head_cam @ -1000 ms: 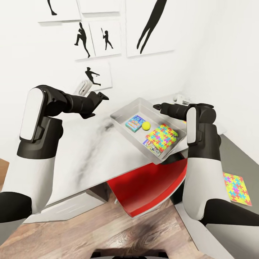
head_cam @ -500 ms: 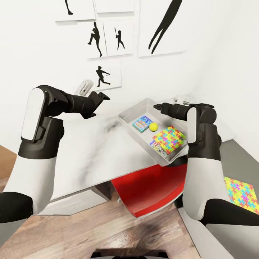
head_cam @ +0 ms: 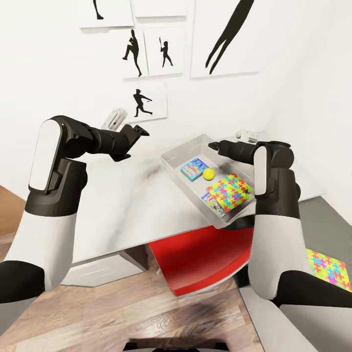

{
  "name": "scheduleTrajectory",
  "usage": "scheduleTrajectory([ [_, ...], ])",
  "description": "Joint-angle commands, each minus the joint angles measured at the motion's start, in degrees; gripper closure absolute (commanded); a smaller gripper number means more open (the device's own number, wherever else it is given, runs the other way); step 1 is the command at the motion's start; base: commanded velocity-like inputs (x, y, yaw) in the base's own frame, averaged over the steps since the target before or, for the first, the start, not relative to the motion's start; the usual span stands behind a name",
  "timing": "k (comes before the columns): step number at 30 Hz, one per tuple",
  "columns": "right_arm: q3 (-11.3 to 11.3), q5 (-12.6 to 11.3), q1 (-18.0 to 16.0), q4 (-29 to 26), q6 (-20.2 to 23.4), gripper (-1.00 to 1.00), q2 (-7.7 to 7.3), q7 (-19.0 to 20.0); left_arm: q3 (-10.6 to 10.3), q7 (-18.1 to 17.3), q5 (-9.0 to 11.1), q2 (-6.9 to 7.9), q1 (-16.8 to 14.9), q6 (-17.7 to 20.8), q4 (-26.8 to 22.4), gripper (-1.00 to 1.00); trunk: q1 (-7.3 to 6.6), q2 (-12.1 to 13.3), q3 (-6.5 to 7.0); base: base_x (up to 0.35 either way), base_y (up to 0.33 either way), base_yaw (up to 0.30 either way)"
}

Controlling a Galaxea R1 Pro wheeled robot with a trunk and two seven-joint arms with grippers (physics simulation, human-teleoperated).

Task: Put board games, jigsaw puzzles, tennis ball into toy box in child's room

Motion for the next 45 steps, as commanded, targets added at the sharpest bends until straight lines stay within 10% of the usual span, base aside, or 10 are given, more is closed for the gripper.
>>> scheduleTrajectory([
  [1, -0.1, 0.0, 0.0, 0.0, 0.3, -1.00, 0.05, 0.1, 0.0, 0.4, 0.2, 0.03, -0.1, 0.5, 0.0, -1.00, 0.03, -0.1, -0.09, 0.000, -0.188, 0.017],
  [45, 0.1, -0.2, 1.0, 0.0, 0.3, -1.00, -1.09, 0.2, -1.1, -0.1, 0.0, 0.03, 1.3, 0.4, 0.0, -1.00, 0.03, -0.1, -0.09, 0.046, -0.128, 0.009],
])
